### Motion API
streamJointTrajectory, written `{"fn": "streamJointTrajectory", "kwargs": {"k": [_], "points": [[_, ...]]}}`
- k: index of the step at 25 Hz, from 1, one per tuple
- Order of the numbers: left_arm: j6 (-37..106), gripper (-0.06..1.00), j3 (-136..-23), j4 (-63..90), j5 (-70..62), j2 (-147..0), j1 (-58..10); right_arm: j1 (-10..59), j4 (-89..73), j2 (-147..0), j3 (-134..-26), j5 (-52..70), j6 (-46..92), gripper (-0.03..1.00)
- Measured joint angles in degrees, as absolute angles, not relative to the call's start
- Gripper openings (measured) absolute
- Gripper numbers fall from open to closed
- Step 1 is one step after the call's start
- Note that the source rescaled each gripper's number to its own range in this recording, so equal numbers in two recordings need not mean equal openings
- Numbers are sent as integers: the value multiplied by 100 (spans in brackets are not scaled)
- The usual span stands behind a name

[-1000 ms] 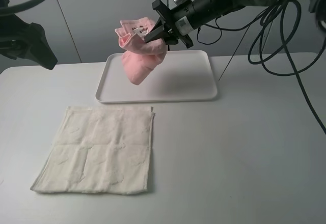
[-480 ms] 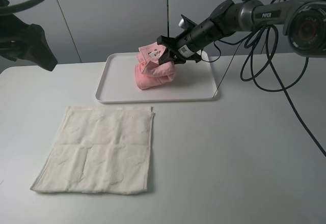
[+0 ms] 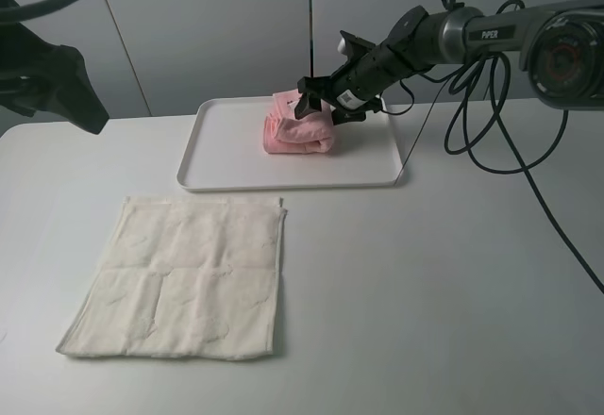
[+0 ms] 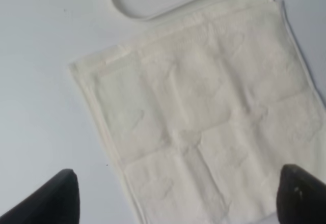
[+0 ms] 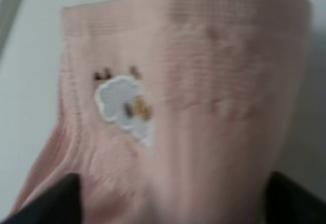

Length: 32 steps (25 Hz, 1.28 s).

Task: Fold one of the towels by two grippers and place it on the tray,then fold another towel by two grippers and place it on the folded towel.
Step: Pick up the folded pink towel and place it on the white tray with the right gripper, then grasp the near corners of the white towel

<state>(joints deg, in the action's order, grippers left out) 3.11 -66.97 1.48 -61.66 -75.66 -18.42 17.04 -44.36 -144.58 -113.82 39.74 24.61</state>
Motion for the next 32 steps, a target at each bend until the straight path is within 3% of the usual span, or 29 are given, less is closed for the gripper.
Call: {"fn": "streamJointTrajectory", "kwargs": {"k": [2, 4, 16, 24, 27, 32], "points": [[322, 99, -6697, 148, -6166, -7566, -1842, 1704, -4413, -14443, -11382, 4057, 2461, 97], [388, 99, -6697, 161, -6200, -7566, -1842, 1704, -4388, -14372, -11382, 4171, 2461, 99], [544, 99, -6697, -171, -6694, -7566, -1842, 1704, -2830, -13058, -11382, 5883, 2763, 99], [1367, 99, -6697, -312, -6909, -7566, -1842, 1782, -2474, -12544, -11382, 6925, 2925, 99], [1577, 99, -6697, -554, -6960, -7566, -1842, 2121, -2403, -12325, -11382, 6947, 2950, 99], [2135, 99, -6468, -911, -6960, -7566, -1833, 3403, -1510, -12020, -11331, 6957, 2997, 99]]}}
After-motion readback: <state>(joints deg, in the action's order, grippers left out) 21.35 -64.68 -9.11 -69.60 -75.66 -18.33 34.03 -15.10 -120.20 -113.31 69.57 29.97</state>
